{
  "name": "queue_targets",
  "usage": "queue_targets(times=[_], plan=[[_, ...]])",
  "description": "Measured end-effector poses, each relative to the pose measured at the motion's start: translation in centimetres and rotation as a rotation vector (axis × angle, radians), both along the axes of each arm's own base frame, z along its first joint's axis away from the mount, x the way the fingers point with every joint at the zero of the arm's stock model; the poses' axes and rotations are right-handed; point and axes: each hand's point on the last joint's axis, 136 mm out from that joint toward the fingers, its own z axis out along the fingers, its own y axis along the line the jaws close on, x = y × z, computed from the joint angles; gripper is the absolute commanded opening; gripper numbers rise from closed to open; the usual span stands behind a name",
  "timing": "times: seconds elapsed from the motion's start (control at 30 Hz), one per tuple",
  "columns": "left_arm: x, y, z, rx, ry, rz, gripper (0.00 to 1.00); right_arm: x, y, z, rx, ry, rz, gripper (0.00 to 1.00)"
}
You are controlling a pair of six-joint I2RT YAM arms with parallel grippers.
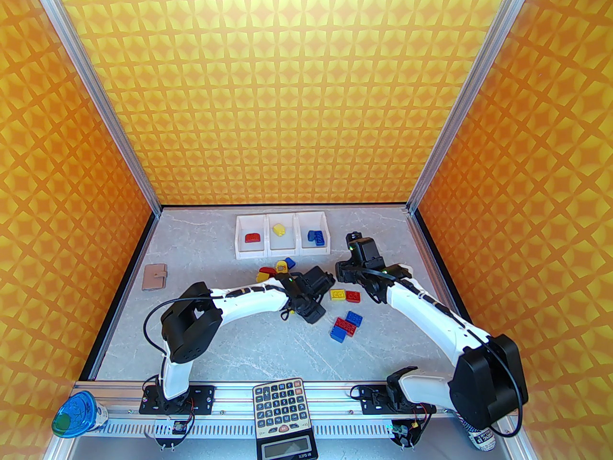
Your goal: Sort the legos into containers by color
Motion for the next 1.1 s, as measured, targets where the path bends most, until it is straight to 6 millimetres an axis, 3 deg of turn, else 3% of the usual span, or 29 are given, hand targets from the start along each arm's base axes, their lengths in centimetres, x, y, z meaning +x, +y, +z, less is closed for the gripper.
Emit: queue_targets(times=[0.2,0.5,0.67,0.93,1.1], plan=[[0.6,0.0,-0.4,0.015,0.004,-0.012,0.59,-0.2,-0.3,0.3,-0.002,-0.006,-0.005,0.65],[0.2,0.3,-3.1,0.076,0.048,-0.027,0.49,-0.3,-0.5,0.3,-0.007,-0.004,-0.013,0.65],[0.4,0.3,-3.1,0.080,0.057,-0.017,0.41,-0.5,-0.7,0.4,-0.010,-0.008,-0.016,0.64],[2.0,-0.8,-0.7,0.034,0.031,0.007,0.31,-0.7,-1.0,0.5,-0.017,-0.012,-0.023,0.64],[4.5,-0.8,2.1,-0.010,0.008,0.064,0.30,-1.0,-1.2,0.9,-0.018,-0.023,-0.028,0.63]])
